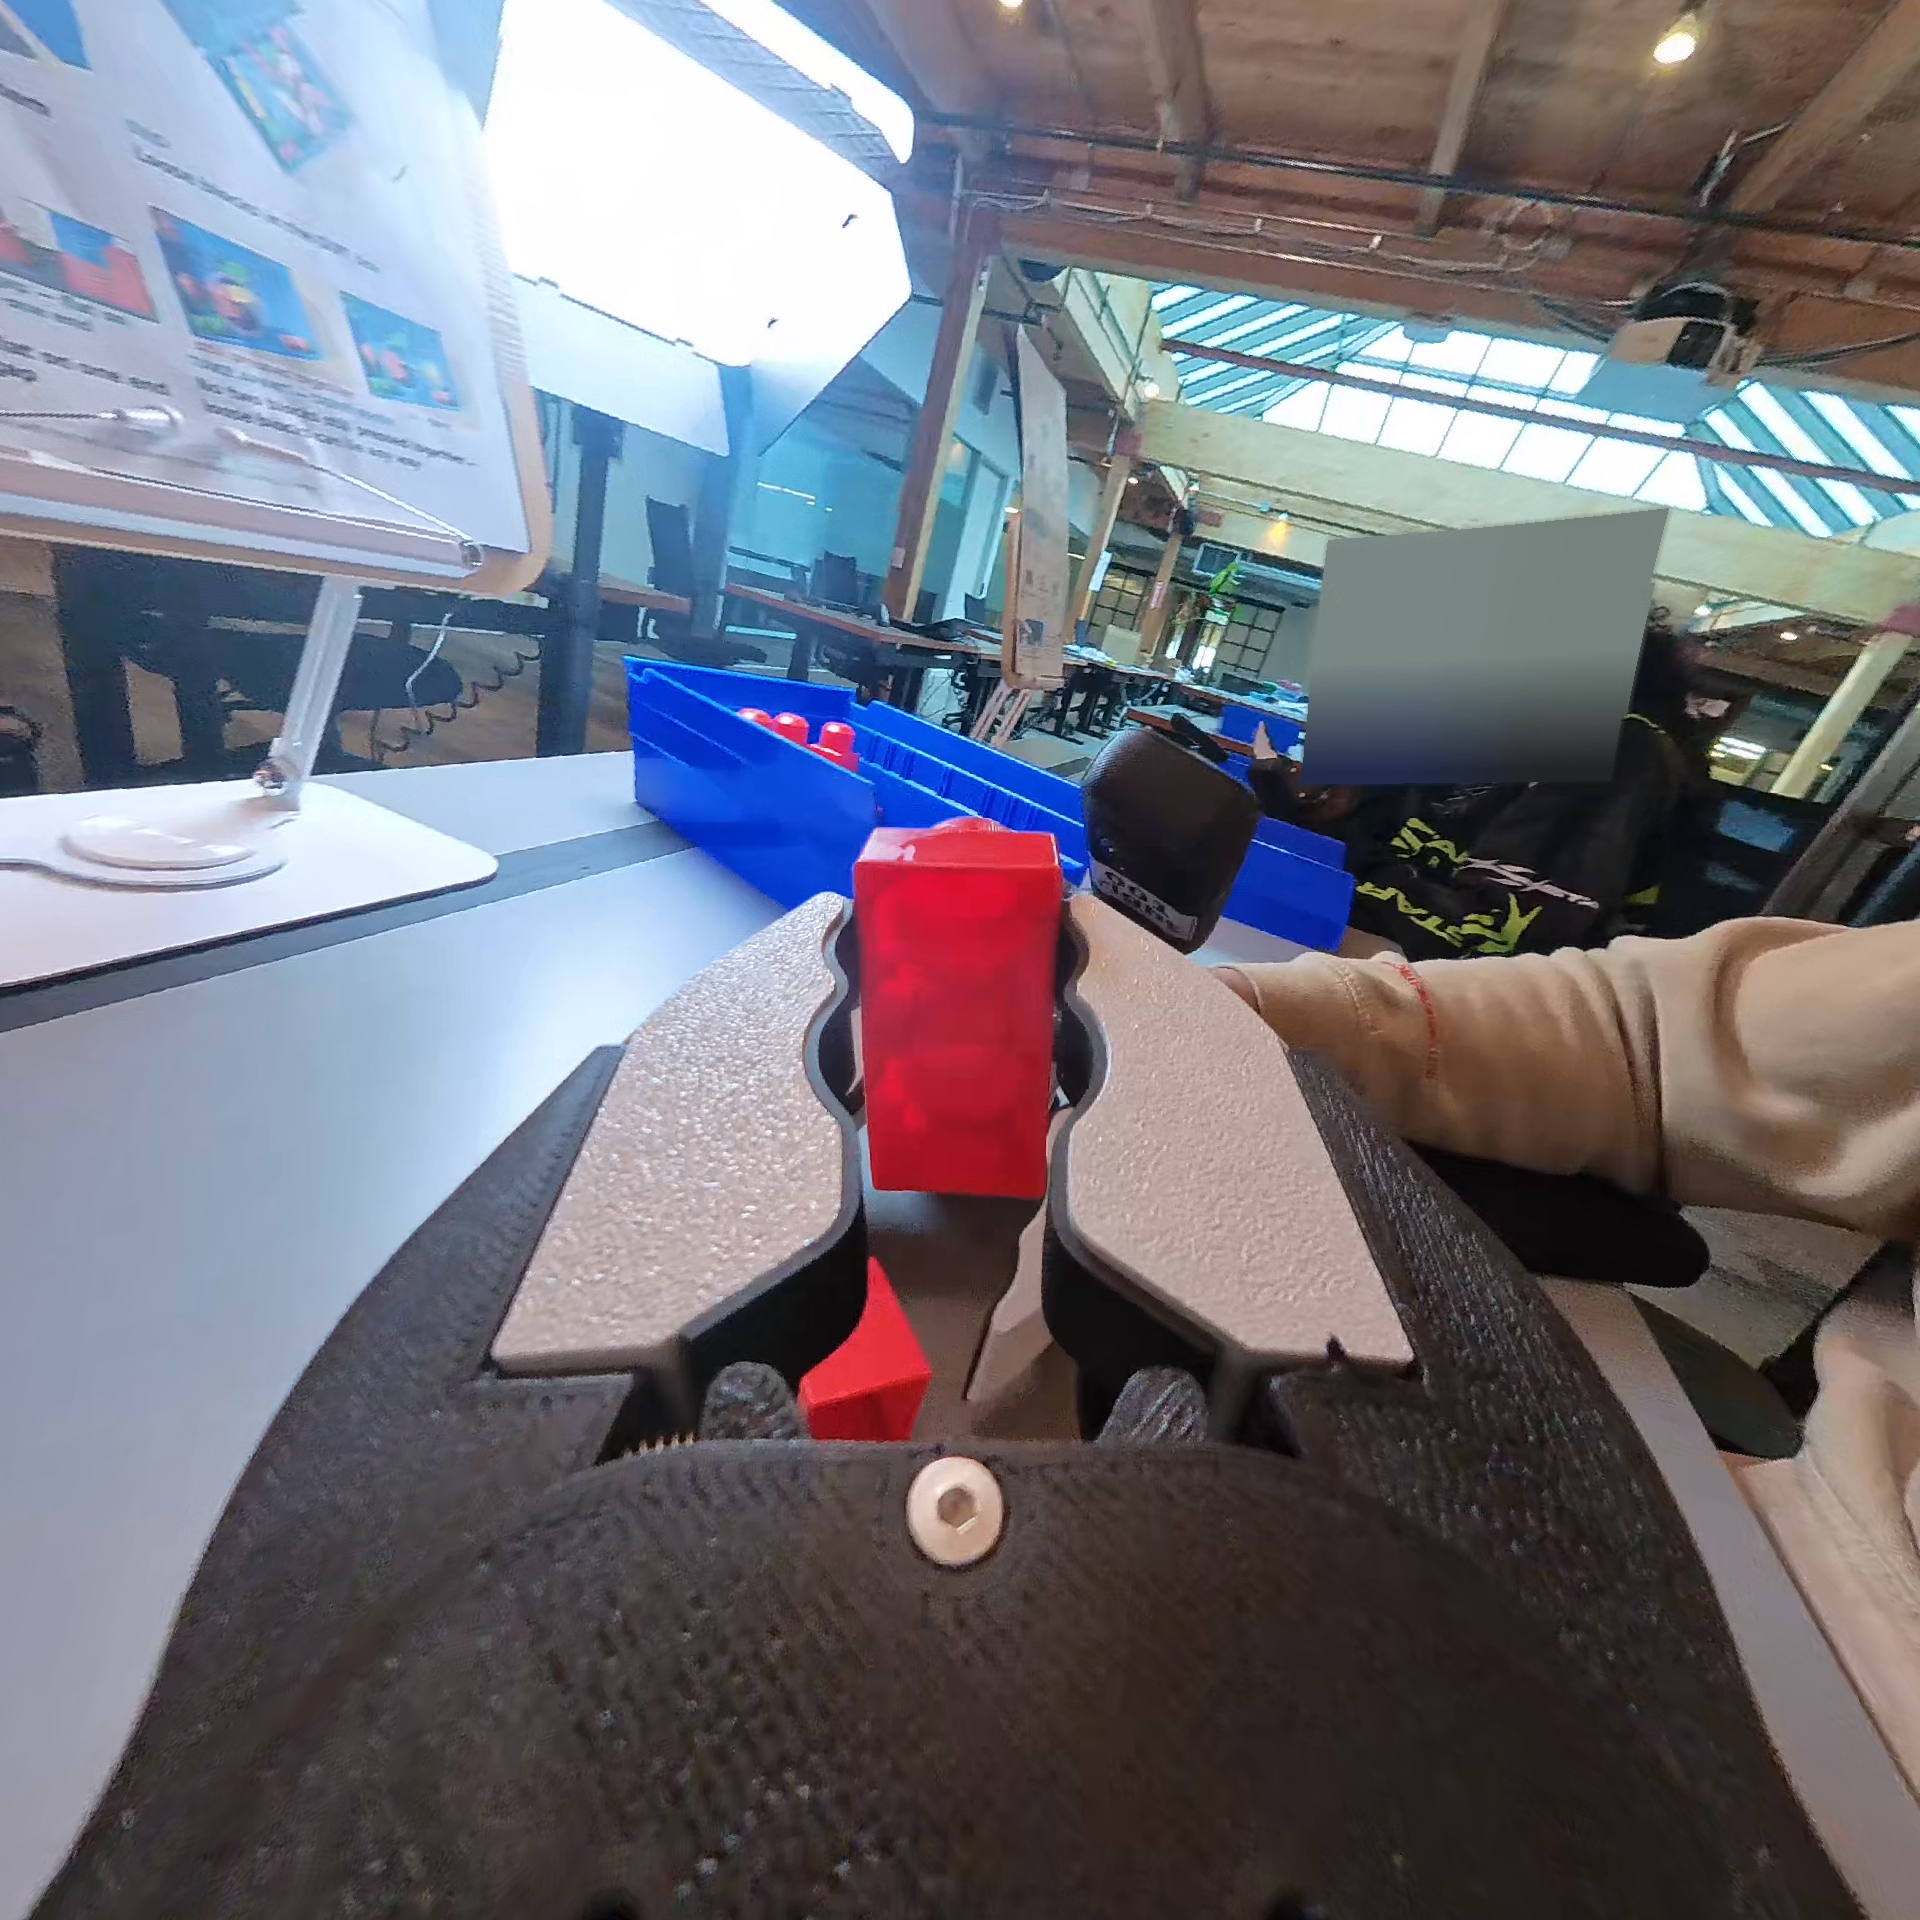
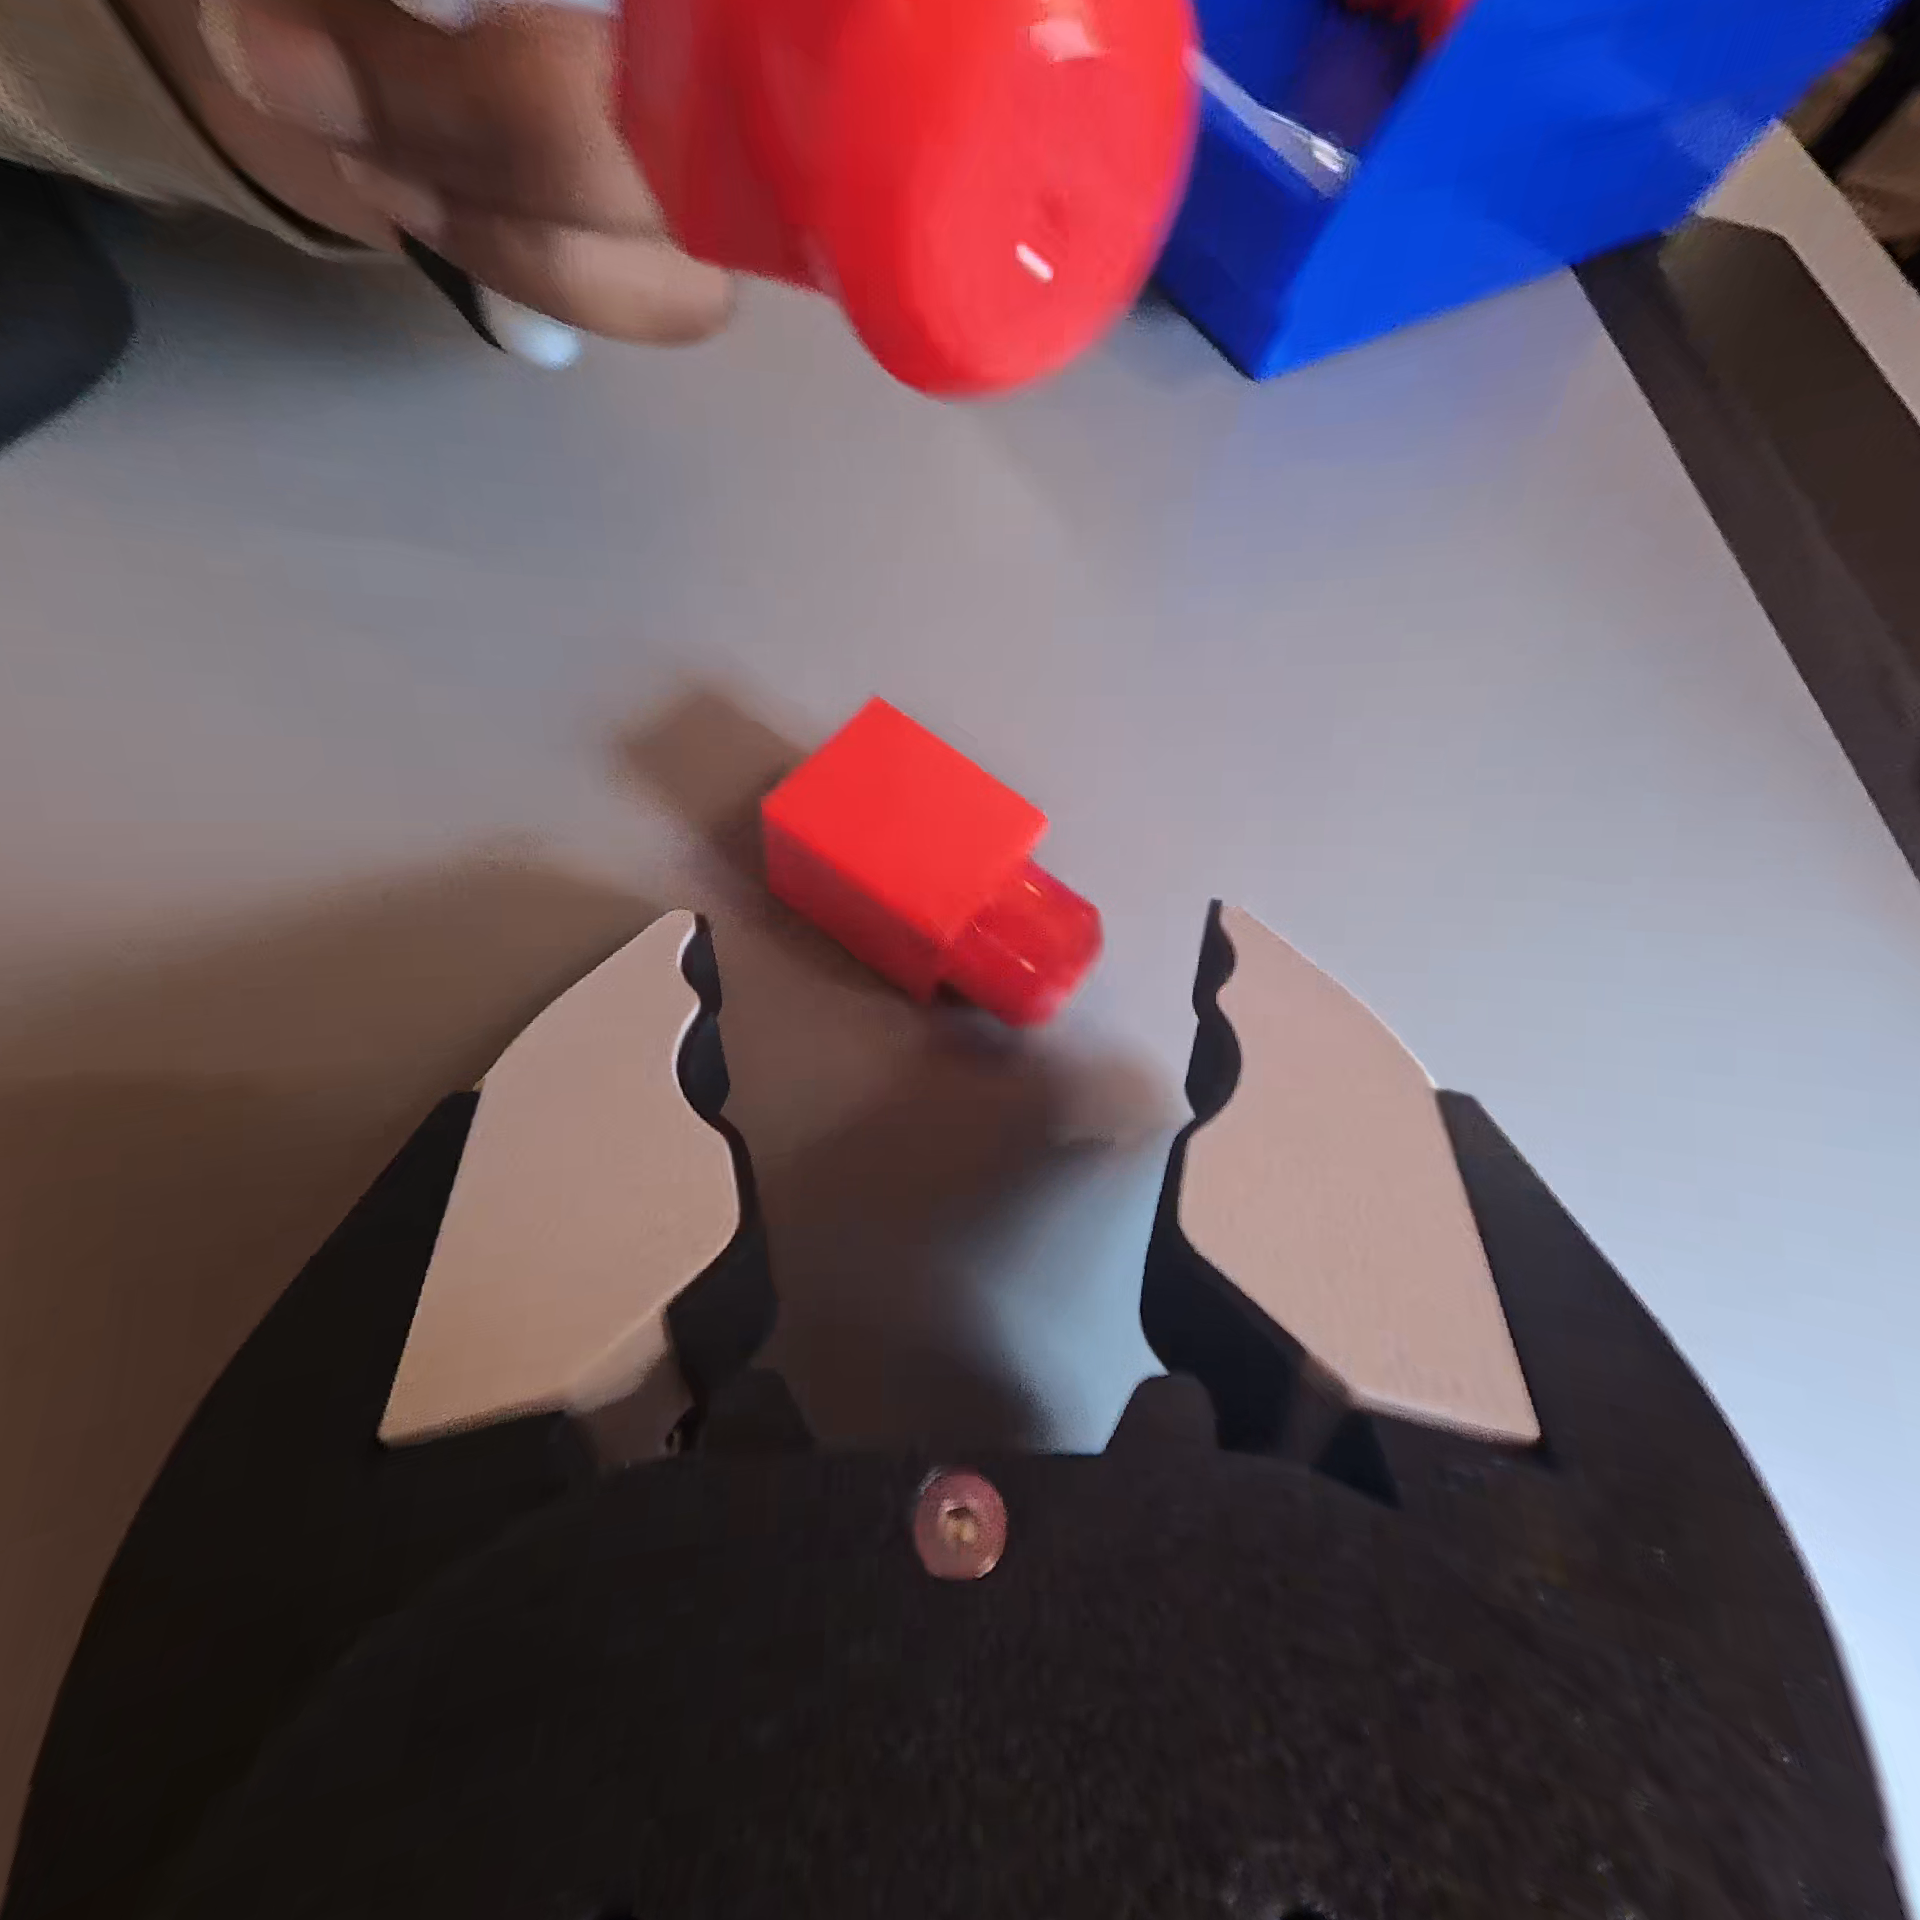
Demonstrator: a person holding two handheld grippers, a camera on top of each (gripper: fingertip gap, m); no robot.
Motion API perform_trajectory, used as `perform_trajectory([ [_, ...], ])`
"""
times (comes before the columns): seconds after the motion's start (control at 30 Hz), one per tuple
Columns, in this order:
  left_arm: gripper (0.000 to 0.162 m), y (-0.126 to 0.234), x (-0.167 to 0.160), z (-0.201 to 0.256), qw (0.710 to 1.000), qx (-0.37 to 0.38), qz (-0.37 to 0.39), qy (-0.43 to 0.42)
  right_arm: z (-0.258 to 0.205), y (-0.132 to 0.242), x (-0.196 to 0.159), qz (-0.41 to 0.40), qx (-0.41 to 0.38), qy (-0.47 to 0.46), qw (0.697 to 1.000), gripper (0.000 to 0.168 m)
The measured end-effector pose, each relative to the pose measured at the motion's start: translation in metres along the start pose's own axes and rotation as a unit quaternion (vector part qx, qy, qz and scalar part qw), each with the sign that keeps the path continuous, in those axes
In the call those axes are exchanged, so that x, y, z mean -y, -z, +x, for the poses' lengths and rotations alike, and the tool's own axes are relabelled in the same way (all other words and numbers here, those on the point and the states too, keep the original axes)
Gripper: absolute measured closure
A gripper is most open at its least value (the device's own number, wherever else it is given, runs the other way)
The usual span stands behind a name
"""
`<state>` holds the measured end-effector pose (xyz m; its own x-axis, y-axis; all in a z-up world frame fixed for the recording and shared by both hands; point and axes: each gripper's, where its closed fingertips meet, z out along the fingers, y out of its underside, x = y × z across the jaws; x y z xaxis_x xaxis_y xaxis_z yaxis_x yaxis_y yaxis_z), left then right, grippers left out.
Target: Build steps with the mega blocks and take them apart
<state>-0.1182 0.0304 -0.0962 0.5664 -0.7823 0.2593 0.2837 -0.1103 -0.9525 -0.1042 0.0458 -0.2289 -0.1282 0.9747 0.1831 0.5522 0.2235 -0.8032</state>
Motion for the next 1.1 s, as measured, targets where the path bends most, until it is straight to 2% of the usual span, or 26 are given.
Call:
perform_trajectory([
  [0.1, 0.126, 0.006, -0.001, -0.015, 1.000, 0.015, 0.006, 0.014, -0.015, -0.011, 0.008, -0.003, 0.042, 0.027, 0.999, 0.083],
  [0.3, 0.126, 0.007, -0.008, -0.025, 0.999, 0.019, -0.002, 0.029, -0.036, 0.003, -0.001, -0.033, 0.083, 0.066, 0.994, 0.108],
  [0.43, 0.126, 0.005, -0.012, -0.019, 1.000, 0.010, -0.015, 0.010, -0.039, 0.015, -0.006, -0.044, 0.085, 0.042, 0.995, 0.100],
  [0.57, 0.127, 0.004, -0.013, -0.012, 1.000, -0.014, -0.019, 0.020, -0.036, -0.001, -0.004, -0.052, 0.053, -0.001, 0.997, 0.091],
  [0.6, 0.127, 0.004, -0.011, -0.011, 1.000, -0.016, -0.015, 0.019, -0.033, -0.006, -0.002, -0.053, 0.034, -0.008, 0.998, 0.099],
  [0.67, 0.127, 0.004, -0.007, -0.005, 0.999, -0.028, -0.012, 0.015, -0.024, -0.011, 0.000, -0.067, -0.009, -0.008, 0.998, 0.130],
  [0.83, 0.127, 0.006, -0.001, 0.001, 0.998, -0.048, 0.000, 0.031, -0.025, 0.008, 0.006, -0.041, 0.016, -0.033, 0.998, 0.131],
  [0.93, 0.127, 0.005, -0.004, 0.003, 0.998, -0.054, -0.006, 0.036, -0.022, 0.027, -0.008, -0.054, 0.017, -0.043, 0.997, 0.131],
  [1.1, 0.127, 0.001, -0.013, 0.010, 0.997, -0.071, -0.023, 0.037, -0.018, 0.057, -0.051, -0.161, 0.005, 0.016, 0.987, 0.131],
])
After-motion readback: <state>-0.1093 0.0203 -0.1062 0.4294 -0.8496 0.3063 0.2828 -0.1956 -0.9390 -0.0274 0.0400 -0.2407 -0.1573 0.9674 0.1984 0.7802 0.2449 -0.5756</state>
